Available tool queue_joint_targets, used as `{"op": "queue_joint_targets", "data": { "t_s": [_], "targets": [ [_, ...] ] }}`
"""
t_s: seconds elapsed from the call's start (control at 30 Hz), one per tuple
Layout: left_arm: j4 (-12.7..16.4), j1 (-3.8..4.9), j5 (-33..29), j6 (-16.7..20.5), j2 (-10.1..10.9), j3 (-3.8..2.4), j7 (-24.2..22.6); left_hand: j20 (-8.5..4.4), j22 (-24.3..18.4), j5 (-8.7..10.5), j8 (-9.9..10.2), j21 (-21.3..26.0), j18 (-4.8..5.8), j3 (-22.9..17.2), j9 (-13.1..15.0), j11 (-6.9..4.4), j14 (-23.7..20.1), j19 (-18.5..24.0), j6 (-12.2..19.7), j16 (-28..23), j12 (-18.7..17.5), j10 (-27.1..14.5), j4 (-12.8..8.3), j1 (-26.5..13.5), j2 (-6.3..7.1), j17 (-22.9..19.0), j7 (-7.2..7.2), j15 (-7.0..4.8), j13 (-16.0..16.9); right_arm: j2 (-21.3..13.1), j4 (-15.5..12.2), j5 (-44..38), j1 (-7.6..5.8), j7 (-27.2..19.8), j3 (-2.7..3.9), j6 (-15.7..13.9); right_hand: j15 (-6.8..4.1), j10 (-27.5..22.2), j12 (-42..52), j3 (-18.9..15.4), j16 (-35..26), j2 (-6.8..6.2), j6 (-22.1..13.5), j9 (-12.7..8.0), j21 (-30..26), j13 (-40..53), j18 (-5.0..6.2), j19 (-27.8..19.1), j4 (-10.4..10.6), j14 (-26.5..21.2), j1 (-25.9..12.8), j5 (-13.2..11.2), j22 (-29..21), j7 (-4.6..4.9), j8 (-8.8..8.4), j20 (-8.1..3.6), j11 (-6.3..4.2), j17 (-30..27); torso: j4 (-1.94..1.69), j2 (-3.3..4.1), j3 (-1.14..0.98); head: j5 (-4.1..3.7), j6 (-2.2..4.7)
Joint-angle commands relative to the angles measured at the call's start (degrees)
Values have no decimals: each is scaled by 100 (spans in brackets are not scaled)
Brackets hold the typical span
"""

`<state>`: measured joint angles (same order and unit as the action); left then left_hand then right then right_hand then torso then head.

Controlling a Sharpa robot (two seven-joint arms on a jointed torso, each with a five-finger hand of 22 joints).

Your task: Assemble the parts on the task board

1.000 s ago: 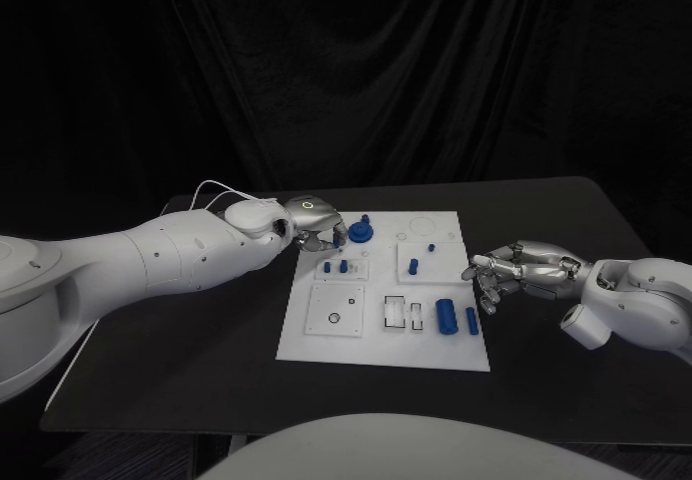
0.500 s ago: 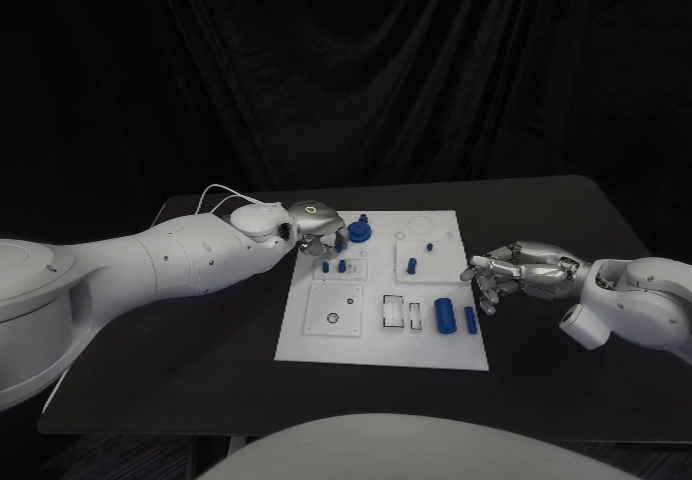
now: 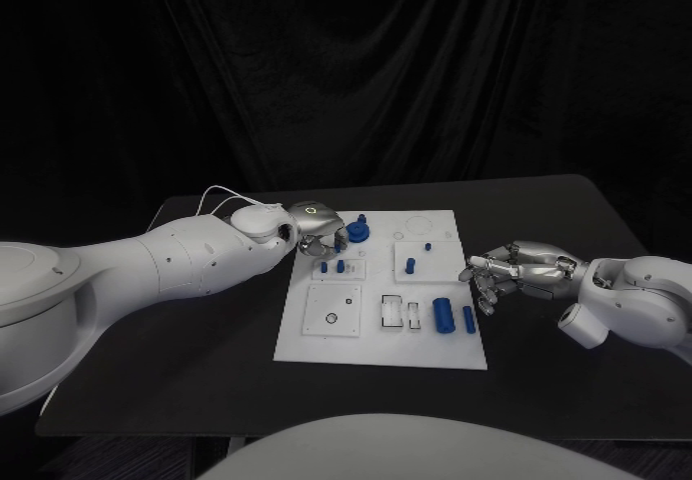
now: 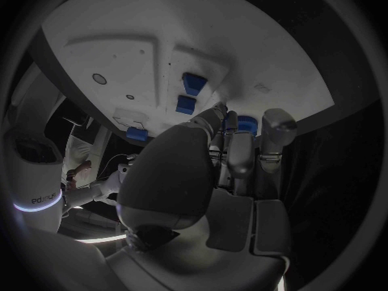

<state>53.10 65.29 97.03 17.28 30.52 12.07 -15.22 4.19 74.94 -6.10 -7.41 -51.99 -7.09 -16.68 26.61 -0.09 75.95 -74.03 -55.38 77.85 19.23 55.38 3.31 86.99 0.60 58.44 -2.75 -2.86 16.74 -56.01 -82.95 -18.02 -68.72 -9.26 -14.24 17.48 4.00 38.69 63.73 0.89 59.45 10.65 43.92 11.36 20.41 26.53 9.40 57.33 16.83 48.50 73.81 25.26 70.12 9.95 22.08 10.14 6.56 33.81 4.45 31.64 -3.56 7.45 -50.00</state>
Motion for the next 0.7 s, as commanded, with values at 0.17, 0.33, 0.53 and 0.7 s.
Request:
{"op": "queue_joint_targets", "data": {
  "t_s": [0.17, 0.33, 0.53, 0.7],
  "targets": [
    [-40, -46, 6, -171, -43, 1, 3, 11, 511, 93, 162, 232, -29, 101, -49, -4, -134, 145, 202, -114, -109, -141, 15, -95, 111, -142, 69, 3, 13, -16, -23, 1, 16, 81, 4, 63, -4, -46, 23, -37, 35, 51, -9, 8, -11, -6, 94, -46, 7, -31, -7, -31, 7, -2, 31, -3, 11, -5, 4, -6, 0, -14, 0],
    [-70, -56, 6, -272, -36, 1, 84, 31, 423, 251, 383, 615, -84, 187, -144, 82, -289, 301, 627, -232, -391, -648, 102, -241, 241, -354, 253, 40, -14, -16, -21, 1, 16, 85, 4, 61, -4, -46, 23, -37, 35, 51, -9, 8, -11, -6, 94, -46, 7, -31, -7, -31, 7, -2, 31, -3, 11, -5, 6, -6, 2, 3, 0],
    [-95, -62, 6, -313, -24, 1, 129, 57, 365, 256, 384, 933, -121, 265, -226, 186, -423, 394, 971, -309, -516, -1073, 106, -279, 282, -508, 403, 120, 56, -2, -12, 1, 16, 92, 4, 74, -1, -57, 23, -43, 35, 55, -13, 7, -15, -10, 93, -54, 5, -43, -12, -34, 8, -1, 42, 0, 13, -13, 1, -8, 2, 14, 0],
    [-110, -64, 6, -217, -7, 1, 154, 65, 354, 250, 386, 1021, -130, 296, -259, 192, -453, 409, 1098, -320, -516, -1179, 93, -281, 265, -531, 462, 127, 99, 0, -5, 1, 16, 104, 4, 86, 0, -59, 23, -44, 35, 56, -16, 7, -16, -11, 93, -56, 5, -46, -12, -33, 9, -1, 43, 1, 13, -15, -4, -10, 2, 28, 0]
  ]
}}
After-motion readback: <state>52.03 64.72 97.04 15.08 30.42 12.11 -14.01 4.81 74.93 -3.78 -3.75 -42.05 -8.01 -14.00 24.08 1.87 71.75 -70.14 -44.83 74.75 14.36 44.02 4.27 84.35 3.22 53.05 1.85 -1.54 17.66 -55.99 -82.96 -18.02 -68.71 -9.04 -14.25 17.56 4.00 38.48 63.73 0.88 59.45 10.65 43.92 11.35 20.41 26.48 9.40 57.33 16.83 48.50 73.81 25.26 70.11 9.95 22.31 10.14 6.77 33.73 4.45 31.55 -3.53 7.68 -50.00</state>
